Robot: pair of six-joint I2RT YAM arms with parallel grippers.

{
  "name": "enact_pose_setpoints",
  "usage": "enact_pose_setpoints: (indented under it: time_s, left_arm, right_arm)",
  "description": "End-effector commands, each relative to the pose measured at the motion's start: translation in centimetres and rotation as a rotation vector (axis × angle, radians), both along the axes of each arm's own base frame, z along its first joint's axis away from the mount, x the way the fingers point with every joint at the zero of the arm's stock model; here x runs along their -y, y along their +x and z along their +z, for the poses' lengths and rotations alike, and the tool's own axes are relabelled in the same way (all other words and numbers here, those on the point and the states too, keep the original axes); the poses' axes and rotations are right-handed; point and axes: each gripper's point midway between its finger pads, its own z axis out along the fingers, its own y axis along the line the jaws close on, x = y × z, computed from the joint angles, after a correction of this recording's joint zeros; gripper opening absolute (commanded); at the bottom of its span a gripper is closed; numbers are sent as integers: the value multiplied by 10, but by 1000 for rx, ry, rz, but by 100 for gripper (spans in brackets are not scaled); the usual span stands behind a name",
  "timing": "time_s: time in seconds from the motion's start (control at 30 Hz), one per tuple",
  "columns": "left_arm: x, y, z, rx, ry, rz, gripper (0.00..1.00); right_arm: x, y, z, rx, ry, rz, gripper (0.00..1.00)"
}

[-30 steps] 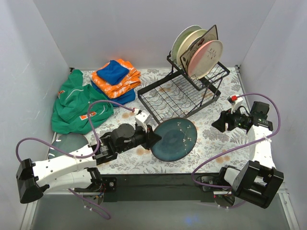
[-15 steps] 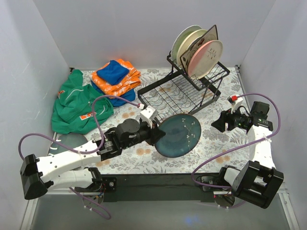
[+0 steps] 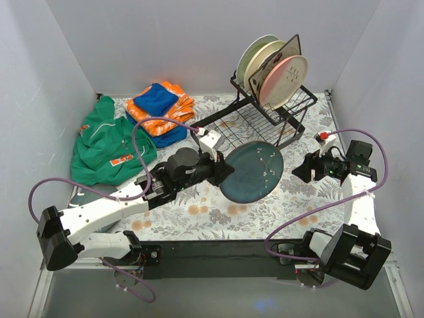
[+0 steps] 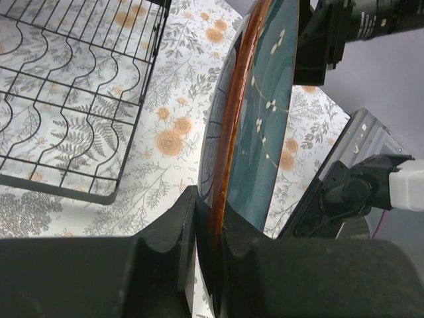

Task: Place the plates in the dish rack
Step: Insert the plate into the dish rack

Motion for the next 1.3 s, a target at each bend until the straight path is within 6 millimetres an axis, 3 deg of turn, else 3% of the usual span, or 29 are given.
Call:
enact_pose_setpoints:
  time_s: [0.0,0.13,0.4,0.67,0.83,0.87,0.93,1.27]
  left_arm:
    - [9,12,109,168,-261,-19,0]
    - [14,20,123,194,-275,-40,0]
    - [17,60,156,264,-288,-14,0]
    - [27,103,212,372,-325,22,0]
    - [33,130,234,408,-340,53,0]
    - [30,133,249,430,-362,60,0]
    - [38,144,246,424,-363,59,0]
    - [70,183,279,507,-425,58,0]
  right_arm:
    - [-1,1,5,36,3,4,71]
    - [-1,0,6,40,1,4,71]
    - [-1,0,7,45,3,4,71]
    - [-1,0,7,42,8,4,71]
    - [-1,0,6,38,10,4,71]
    - [-1,0,6,38,11,5,71]
    - [-1,0,5,35,12,5,71]
    - [-1,0,3,27,20,3,71]
